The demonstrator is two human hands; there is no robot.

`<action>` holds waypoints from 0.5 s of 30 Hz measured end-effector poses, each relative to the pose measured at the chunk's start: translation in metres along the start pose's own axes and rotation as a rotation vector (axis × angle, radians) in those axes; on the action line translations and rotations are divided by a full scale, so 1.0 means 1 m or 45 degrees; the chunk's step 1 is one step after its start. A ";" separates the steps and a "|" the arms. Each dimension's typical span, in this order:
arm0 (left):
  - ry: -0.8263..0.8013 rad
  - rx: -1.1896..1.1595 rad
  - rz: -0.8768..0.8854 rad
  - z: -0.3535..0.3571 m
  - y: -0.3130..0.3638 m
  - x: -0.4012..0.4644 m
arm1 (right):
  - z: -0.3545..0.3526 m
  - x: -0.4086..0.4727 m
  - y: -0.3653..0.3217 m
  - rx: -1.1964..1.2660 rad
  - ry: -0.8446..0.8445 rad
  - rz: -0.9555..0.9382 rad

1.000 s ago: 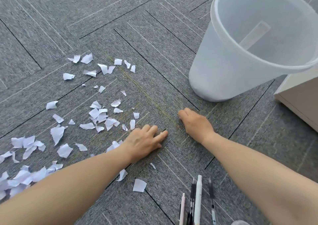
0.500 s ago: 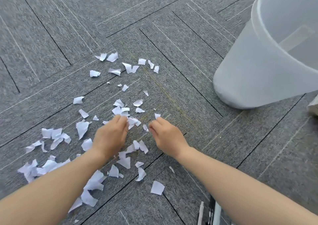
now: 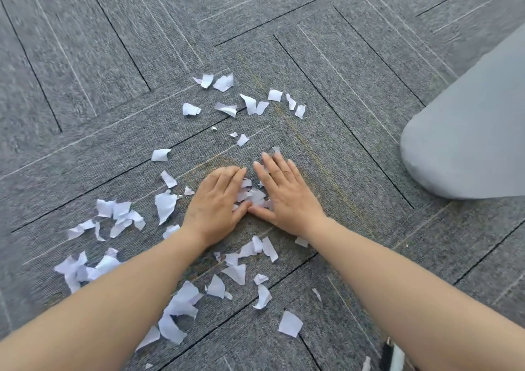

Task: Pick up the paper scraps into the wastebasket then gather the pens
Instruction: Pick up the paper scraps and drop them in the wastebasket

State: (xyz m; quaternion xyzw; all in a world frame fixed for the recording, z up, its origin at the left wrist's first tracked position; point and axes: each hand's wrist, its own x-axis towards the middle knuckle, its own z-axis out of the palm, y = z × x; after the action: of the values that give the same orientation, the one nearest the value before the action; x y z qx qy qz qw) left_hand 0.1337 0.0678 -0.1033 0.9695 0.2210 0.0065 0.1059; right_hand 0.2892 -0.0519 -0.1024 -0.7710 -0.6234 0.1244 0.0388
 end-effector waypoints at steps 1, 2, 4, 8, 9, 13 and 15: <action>0.064 -0.024 -0.021 0.000 0.000 0.002 | -0.002 0.008 0.001 0.001 0.025 -0.025; 0.110 -0.048 -0.046 0.000 0.001 0.004 | -0.005 0.014 0.001 -0.007 0.078 -0.051; 0.168 -0.086 -0.047 0.001 0.000 0.007 | -0.006 0.022 0.001 -0.040 0.240 -0.123; 0.244 -0.044 0.058 0.000 -0.004 0.018 | -0.005 0.030 0.000 -0.011 0.343 -0.228; 0.238 -0.021 0.080 -0.003 -0.005 0.022 | -0.006 0.032 0.000 -0.023 0.335 -0.233; 0.094 -0.023 0.130 -0.016 -0.006 0.031 | -0.020 0.035 -0.004 -0.041 0.194 -0.262; 0.093 -0.159 0.096 -0.024 -0.003 0.030 | -0.027 0.030 -0.001 -0.055 0.140 -0.228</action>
State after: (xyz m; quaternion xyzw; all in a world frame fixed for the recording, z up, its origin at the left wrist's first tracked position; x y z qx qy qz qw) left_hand 0.1581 0.0877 -0.0816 0.9678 0.1871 0.0597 0.1577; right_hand 0.3004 -0.0202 -0.0806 -0.7184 -0.6894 0.0646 0.0674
